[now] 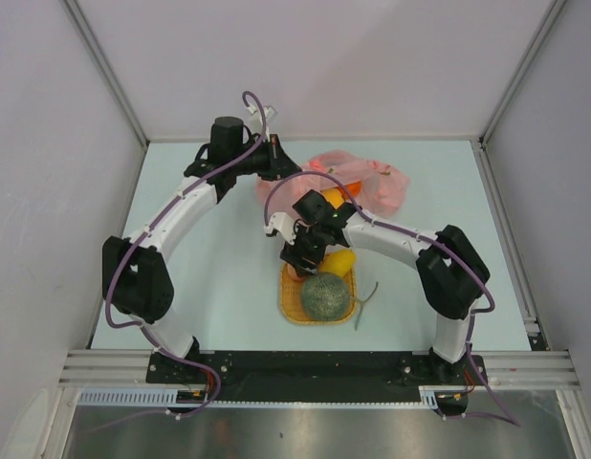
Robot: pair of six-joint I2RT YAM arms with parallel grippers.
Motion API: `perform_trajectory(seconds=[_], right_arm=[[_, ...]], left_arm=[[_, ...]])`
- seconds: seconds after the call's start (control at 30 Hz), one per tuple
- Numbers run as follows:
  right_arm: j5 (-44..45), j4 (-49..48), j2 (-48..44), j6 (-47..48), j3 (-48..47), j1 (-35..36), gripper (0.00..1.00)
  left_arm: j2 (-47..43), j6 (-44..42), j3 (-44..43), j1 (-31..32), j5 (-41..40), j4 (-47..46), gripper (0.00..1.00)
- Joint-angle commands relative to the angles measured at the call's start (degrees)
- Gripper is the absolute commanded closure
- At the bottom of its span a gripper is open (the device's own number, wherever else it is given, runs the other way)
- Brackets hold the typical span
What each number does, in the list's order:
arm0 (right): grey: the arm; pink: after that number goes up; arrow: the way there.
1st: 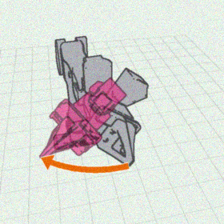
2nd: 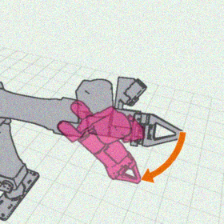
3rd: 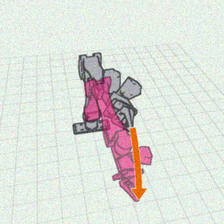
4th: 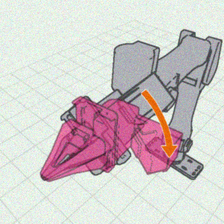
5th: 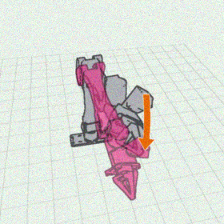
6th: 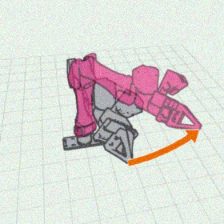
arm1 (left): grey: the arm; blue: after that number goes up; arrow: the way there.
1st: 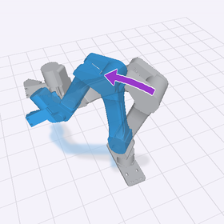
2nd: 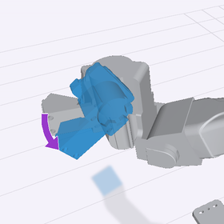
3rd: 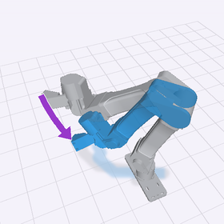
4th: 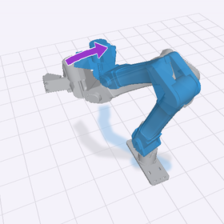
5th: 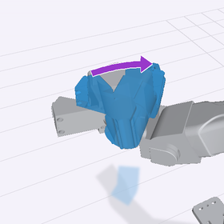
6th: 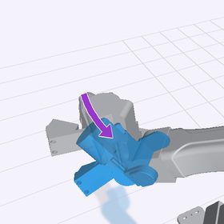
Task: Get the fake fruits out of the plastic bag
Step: Place the fake fruit on the plate.
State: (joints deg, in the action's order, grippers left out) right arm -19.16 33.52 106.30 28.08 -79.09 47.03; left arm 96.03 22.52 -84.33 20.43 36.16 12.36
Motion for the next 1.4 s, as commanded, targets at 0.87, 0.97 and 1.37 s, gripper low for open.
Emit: perform_trajectory(seconds=[0.87, 0.97, 1.37], right_arm=[[6.41, -1.7, -4.87, -2.32, 0.08, -1.67, 0.16], [5.71, -1.09, -5.4, -2.59, -0.45, -1.94, 0.14], [-3.59, 4.0, -6.19, -2.06, -8.16, -6.15, 0.18]], left_arm=[[0.65, 0.33, -1.62, -0.3, 0.58, -1.29, 1.0], [1.35, 0.24, -2.23, -0.3, 0.66, -0.85, 1.0], [3.64, -0.9, -5.75, -0.3, 0.93, 0.91, 0.99]])
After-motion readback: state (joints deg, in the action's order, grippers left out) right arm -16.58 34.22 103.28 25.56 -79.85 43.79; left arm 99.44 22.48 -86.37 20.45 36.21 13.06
